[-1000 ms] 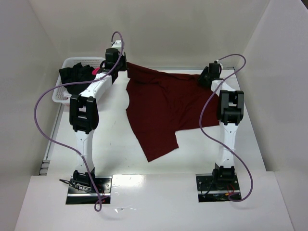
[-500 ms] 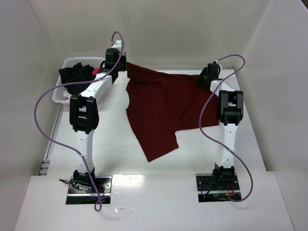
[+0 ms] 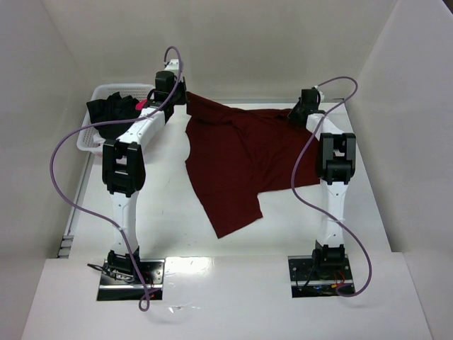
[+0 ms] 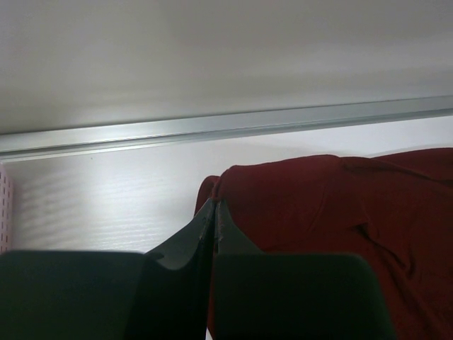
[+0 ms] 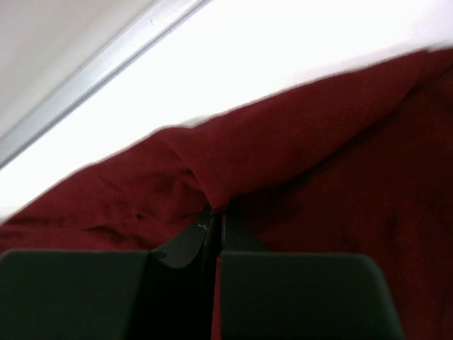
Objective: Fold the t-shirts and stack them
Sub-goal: Grap the side of the flattened tshirt furthest away from the robot with both arms, then fold the flattened tshirt in 1/3 of the way
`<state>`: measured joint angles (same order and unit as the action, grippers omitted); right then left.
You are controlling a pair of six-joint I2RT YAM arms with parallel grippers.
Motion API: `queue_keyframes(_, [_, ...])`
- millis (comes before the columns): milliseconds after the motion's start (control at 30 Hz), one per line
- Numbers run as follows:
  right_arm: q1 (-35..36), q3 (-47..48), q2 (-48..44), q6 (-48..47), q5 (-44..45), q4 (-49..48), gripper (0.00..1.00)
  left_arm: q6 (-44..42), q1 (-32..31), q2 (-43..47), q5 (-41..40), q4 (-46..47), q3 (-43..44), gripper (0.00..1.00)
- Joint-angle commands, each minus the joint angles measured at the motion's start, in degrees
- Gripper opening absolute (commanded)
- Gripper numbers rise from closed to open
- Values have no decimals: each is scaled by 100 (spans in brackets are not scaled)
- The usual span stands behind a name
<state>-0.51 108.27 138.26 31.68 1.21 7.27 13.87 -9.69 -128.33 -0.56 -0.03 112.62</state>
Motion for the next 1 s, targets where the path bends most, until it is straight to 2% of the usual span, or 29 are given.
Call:
queue_keyframes(0, [-1, 651, -141, -39, 362, 353, 0, -41, -24, 54, 169, 127, 251, 0])
queue_keyframes(333, [-361, 1416, -528, 13, 608, 688, 0, -340, -85, 590, 424, -93, 23, 0])
queue_keyframes(633, [-476, 354, -1195, 426, 925, 557, 0, -903, -576, 1503, 1031, -594, -608, 0])
queue_keyframes(700, [-625, 72, -1257, 497, 925, 504, 0, -1026, -709, 1706, 979, -673, -958, 0])
queue_keyframes(967, [-819, 19, -1205, 365, 731, 443, 0, -702, -1420, 2172, 671, -673, -2146, 0])
